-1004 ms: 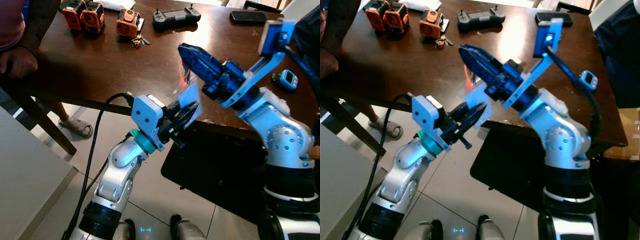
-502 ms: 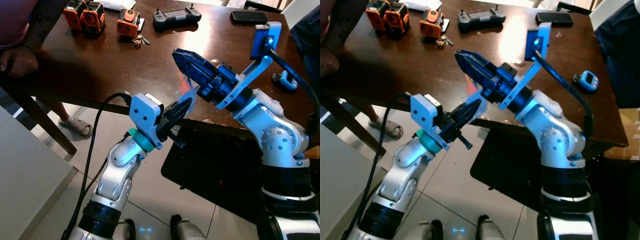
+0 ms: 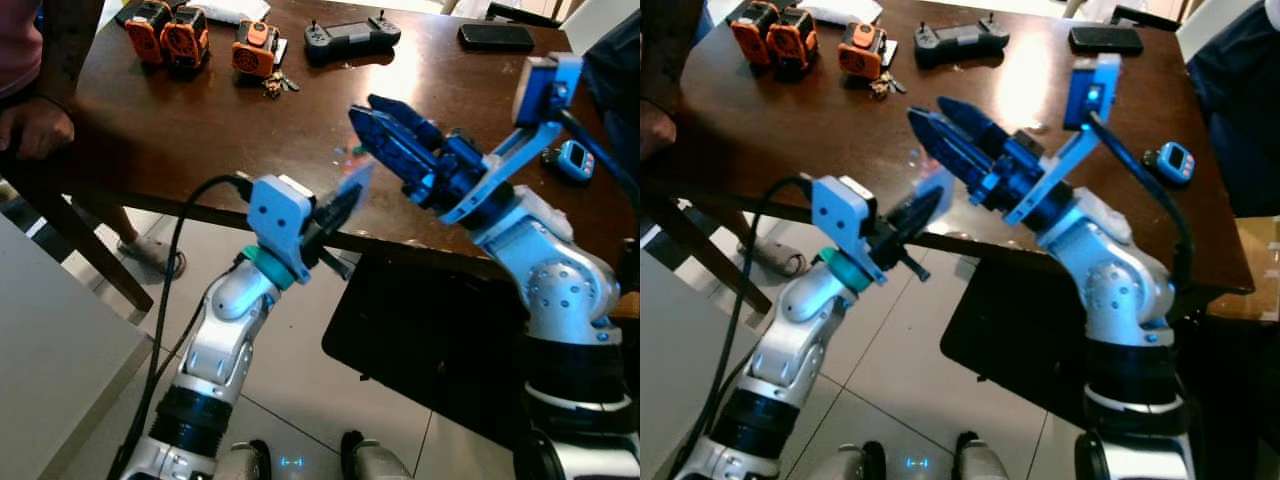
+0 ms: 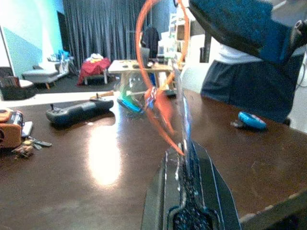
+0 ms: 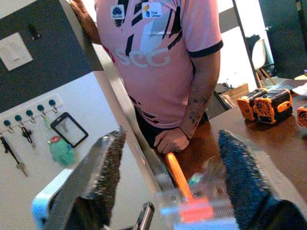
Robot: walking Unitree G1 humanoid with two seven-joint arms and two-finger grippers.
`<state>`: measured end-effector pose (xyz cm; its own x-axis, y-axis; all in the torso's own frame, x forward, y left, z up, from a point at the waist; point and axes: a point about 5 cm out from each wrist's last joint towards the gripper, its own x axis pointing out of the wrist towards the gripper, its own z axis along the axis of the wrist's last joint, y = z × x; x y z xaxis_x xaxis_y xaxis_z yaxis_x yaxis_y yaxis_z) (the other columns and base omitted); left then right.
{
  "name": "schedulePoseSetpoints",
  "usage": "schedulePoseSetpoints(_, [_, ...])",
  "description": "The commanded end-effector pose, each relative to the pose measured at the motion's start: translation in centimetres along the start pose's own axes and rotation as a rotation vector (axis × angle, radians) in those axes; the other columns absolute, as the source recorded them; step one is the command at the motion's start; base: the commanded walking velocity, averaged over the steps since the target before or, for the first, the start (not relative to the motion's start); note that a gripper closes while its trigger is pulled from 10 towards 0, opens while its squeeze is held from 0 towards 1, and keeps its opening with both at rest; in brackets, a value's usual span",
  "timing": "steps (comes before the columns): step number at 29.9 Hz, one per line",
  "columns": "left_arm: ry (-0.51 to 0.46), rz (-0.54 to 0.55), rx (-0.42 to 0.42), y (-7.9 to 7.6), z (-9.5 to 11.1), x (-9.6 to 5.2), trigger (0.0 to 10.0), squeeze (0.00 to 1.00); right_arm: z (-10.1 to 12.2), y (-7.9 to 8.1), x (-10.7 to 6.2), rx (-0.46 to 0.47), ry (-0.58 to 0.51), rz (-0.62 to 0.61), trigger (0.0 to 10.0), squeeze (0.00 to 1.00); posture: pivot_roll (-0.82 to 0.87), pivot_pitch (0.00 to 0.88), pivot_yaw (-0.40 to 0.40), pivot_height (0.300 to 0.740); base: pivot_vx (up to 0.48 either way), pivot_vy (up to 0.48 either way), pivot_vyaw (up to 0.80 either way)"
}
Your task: Hang keys on a hook
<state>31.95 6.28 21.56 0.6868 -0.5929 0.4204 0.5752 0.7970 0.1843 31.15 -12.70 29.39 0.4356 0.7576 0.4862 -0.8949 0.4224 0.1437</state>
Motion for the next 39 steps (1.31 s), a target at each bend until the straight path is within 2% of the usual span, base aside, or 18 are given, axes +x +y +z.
schedulePoseSetpoints(1, [-0.007, 0.030, 0.042, 0.9, 0.2, 0.0, 0.0, 0.00, -0.4, 0.3, -0.8, -0.004, 0.002, 0.000, 10.0, 1.00, -0.09, 0.104, 0.053, 0.740, 0.000, 0.000, 0.00])
schedulePoseSetpoints(2, [-0.007, 0.030, 0.042, 0.9, 0.2, 0.0, 0.0, 0.00, -0.4, 0.3, -0.8, -0.004, 0.002, 0.000, 10.0, 1.00, -0.09, 0.104, 0.053, 0.740, 0.000, 0.000, 0.00])
schedulePoseSetpoints(6, [-0.048, 0.087, 0.145, 3.1, 1.8, 0.1, 0.0, 0.00, -1.4, 0.0, -3.6, 0.054, -0.030, -0.038, 10.0, 1.00, -0.08, 0.099, 0.051, 0.740, 0.000, 0.000, 0.00])
schedulePoseSetpoints(8, [-0.048, 0.087, 0.145, 3.1, 1.8, 0.1, 0.0, 0.00, -1.4, 0.0, -3.6, 0.054, -0.030, -0.038, 10.0, 1.00, -0.08, 0.099, 0.051, 0.740, 0.000, 0.000, 0.00])
schedulePoseSetpoints(11, [-0.067, 0.114, 0.188, 4.1, 2.6, 0.2, 0.0, 0.00, -2.1, -0.6, -5.0, 0.082, -0.035, -0.101, 10.0, 1.00, -0.09, 0.100, 0.053, 0.740, 0.000, 0.000, 0.00])
schedulePoseSetpoints(15, [-0.082, 0.119, 0.197, 4.6, 3.1, 0.2, 0.0, 0.00, -2.6, -0.9, -5.5, 0.091, -0.025, -0.138, 10.0, 1.00, -0.08, 0.103, 0.056, 0.740, 0.000, 0.000, 0.00])
schedulePoseSetpoints(16, [-0.101, 0.112, 0.198, 4.9, 3.6, 0.2, 0.0, 0.00, -3.2, -1.1, -6.0, 0.095, -0.013, -0.182, 10.0, 1.00, -0.08, 0.105, 0.058, 0.740, 0.000, 0.000, 0.00])
schedulePoseSetpoints(17, [-0.121, 0.089, 0.186, 5.1, 4.2, 0.3, 0.0, 0.00, -3.8, -1.6, -6.3, 0.105, -0.001, -0.236, 10.0, 0.61, -0.08, 0.108, 0.063, 0.740, 0.000, 0.000, 0.00])
schedulePoseSetpoints(20, [-0.134, 0.071, 0.179, 5.3, 4.6, 0.3, 0.0, 0.00, -4.2, -1.9, -6.6, 0.111, 0.006, -0.271, 10.0, 0.61, -0.08, 0.108, 0.063, 0.740, 0.000, 0.000, 0.00])
schedulePoseSetpoints(21, [-0.131, 0.086, 0.166, 5.7, 4.7, 0.3, 0.0, 0.00, -4.9, -2.4, -6.9, 0.107, 0.036, -0.313, 10.0, 0.00, -0.08, 0.107, 0.067, 0.740, 0.000, 0.000, 0.00])
schedulePoseSetpoints(22, [-0.131, 0.086, 0.166, 5.7, 4.7, 0.3, 0.0, 0.00, -4.9, -2.4, -6.9, 0.107, 0.036, -0.313, 10.0, 0.00, -0.08, 0.107, 0.067, 0.740, 0.000, 0.000, 0.00])
schedulePoseSetpoints(23, [-0.106, 0.162, 0.111, 6.8, 4.1, -0.2, 0.0, 0.00, -5.9, -2.9, -7.4, 0.098, 0.092, -0.365, 10.0, 0.00, -0.08, 0.108, 0.068, 0.740, 0.000, 0.000, 0.00])
schedulePoseSetpoints(24, [-0.106, 0.162, 0.111, 6.8, 4.1, -0.2, 0.0, 0.00, -5.9, -2.9, -7.4, 0.098, 0.092, -0.365, 10.0, 0.00, -0.08, 0.108, 0.068, 0.740, 0.000, 0.000, 0.00])
schedulePoseSetpoints(26, [-0.007, 0.377, 0.008, 9.4, 1.8, -2.3, 10.0, 0.00, -7.6, -3.6, -8.5, 0.069, 0.175, -0.449, 10.0, 0.00, -0.07, 0.112, 0.073, 0.740, 0.000, 0.000, 0.00])
schedulePoseSetpoints(29, [0.094, 0.568, -0.027, 11.2, -0.4, -4.8, 10.0, 0.00, -8.4, -3.9, -9.4, 0.038, 0.209, -0.466, 10.0, 0.00, -0.07, 0.117, 0.071, 0.740, 0.000, 0.000, 0.00])
schedulePoseSetpoints(32, [0.116, 0.611, -0.018, 11.5, -0.8, -5.5, 10.0, 0.00, -8.6, -3.7, -9.5, 0.036, 0.204, -0.446, 10.0, 0.00, -0.06, 0.119, 0.068, 0.740, 0.000, 0.000, 0.00])
schedulePoseSetpoints(35, [0.144, 0.711, -0.031, 11.9, -1.9, -7.4, 10.0, 0.00, -9.4, -3.1, -9.6, 0.021, 0.255, -0.414, 10.0, 0.00, -0.06, 0.121, 0.062, 0.740, 0.000, 0.000, 0.77])
schedulePoseSetpoints(39, [0.133, 0.744, -0.038, 12.1, -1.8, -8.2, 10.0, 0.00, -9.6, -2.8, -9.6, 0.019, 0.268, -0.382, 10.0, 0.00, -0.05, 0.124, 0.053, 0.740, 0.000, 0.000, 0.78])
